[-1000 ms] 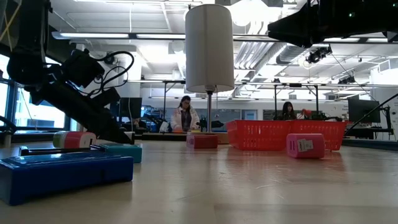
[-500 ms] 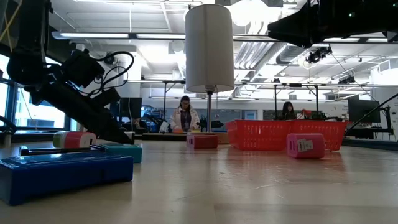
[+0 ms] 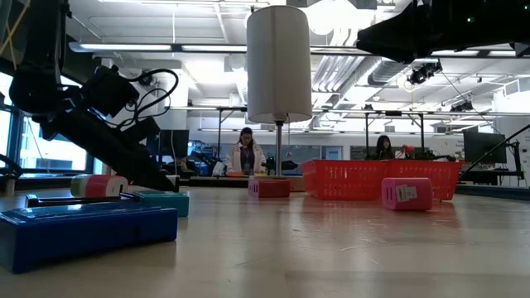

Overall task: Pick & Place Office items
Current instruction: Put the white charger adapter into the right red bin

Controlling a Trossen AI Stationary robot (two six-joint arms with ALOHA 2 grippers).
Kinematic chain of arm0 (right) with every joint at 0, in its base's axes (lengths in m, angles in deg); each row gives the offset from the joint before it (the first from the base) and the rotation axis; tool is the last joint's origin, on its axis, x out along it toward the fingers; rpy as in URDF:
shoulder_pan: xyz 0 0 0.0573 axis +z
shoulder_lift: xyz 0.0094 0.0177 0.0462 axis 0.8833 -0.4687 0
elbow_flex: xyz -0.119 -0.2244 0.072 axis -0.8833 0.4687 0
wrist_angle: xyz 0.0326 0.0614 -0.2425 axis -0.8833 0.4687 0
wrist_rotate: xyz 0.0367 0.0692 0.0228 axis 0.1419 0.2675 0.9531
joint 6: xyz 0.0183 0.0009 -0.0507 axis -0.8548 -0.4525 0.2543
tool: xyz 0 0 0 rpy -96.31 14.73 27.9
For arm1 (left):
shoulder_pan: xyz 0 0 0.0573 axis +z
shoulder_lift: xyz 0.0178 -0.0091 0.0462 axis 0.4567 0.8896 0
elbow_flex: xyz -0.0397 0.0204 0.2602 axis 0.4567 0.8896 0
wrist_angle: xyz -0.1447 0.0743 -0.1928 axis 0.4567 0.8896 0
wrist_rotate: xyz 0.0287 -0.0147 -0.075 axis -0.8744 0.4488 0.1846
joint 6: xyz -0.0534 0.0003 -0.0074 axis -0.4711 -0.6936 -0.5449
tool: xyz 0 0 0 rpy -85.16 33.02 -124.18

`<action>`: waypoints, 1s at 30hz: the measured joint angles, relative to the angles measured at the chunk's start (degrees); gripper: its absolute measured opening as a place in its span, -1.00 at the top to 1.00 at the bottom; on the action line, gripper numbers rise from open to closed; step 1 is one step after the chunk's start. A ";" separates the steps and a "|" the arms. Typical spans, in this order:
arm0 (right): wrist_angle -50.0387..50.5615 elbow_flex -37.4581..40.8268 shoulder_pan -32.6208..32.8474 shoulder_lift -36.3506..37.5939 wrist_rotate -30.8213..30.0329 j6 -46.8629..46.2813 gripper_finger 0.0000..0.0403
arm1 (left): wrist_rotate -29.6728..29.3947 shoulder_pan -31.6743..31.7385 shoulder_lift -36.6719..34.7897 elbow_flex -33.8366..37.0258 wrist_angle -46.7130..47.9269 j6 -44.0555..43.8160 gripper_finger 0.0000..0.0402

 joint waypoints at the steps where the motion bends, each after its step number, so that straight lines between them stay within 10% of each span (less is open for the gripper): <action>1: 0.00 0.00 0.00 -0.01 0.00 0.00 -0.19 | 0.01 -0.01 0.00 0.00 -0.01 -0.13 -0.81; 30: 0.05 0.00 0.00 -0.01 0.11 0.00 -0.19 | 0.42 -0.08 -0.03 -0.04 -1.05 1.87 -0.81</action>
